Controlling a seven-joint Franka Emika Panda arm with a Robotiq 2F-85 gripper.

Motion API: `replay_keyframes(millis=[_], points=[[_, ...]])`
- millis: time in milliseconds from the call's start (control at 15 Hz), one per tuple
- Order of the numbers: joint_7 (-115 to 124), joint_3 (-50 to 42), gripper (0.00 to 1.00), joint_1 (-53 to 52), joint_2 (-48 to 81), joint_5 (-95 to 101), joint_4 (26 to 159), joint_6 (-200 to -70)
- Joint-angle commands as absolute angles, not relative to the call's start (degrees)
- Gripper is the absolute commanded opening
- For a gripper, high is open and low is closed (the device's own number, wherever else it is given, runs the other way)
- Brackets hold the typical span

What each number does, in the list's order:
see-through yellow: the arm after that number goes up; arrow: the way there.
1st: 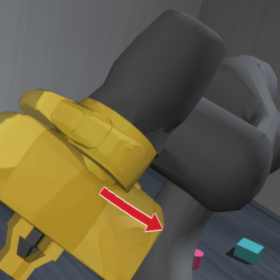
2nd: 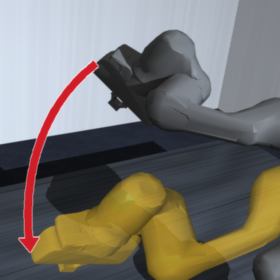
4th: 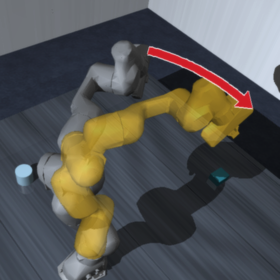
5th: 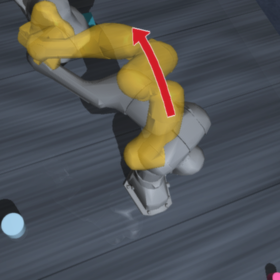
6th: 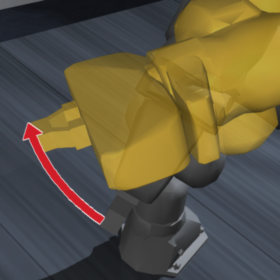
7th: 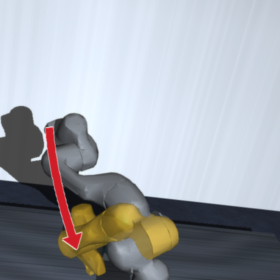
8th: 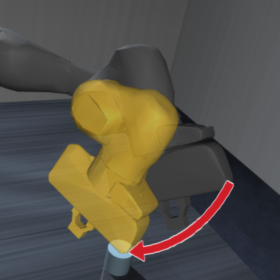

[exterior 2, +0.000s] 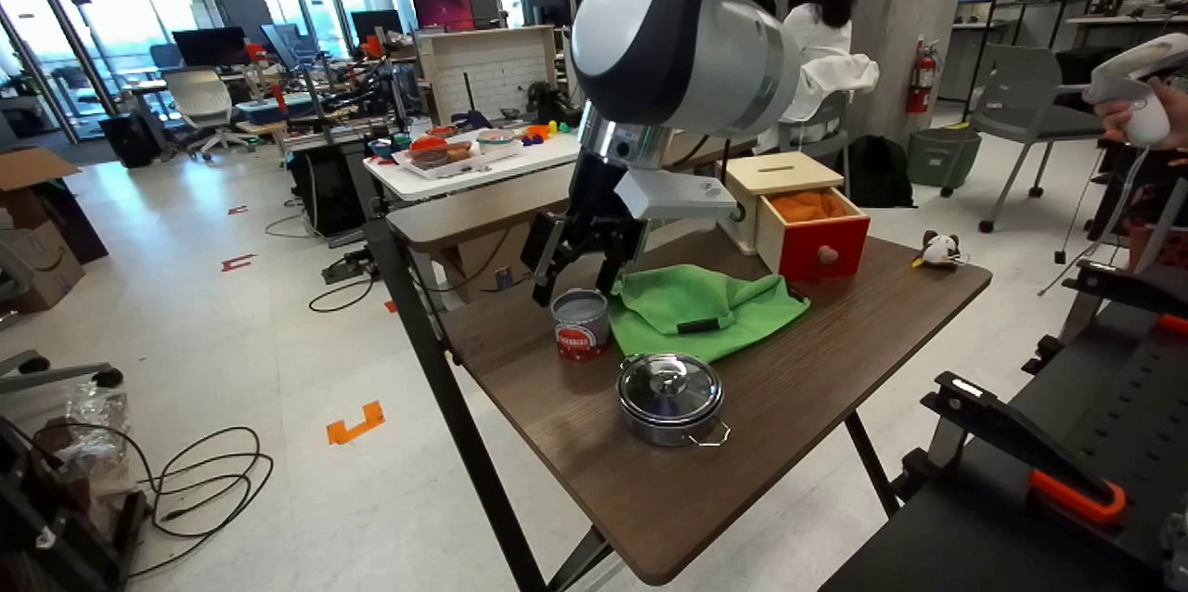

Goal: Move the cloth to the left of the table

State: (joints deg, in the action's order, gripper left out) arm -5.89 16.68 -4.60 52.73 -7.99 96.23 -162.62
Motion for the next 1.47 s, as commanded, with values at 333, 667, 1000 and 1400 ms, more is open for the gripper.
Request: replay_keyframes(millis=[333, 667, 1000, 1400], points=[[-0.93, 10.33, 1.00, -9.52, 54.01, -5.73, 91.33, -158.13], [0.60, 8.94, 1.00, -11.02, 55.62, -4.73, 89.62, -156.69], [1.51, 8.51, 1.00, -12.33, 57.69, -4.67, 87.68, -156.79], [2.16, 7.85, 0.52, -13.65, 59.04, -4.30, 85.96, -157.50]])
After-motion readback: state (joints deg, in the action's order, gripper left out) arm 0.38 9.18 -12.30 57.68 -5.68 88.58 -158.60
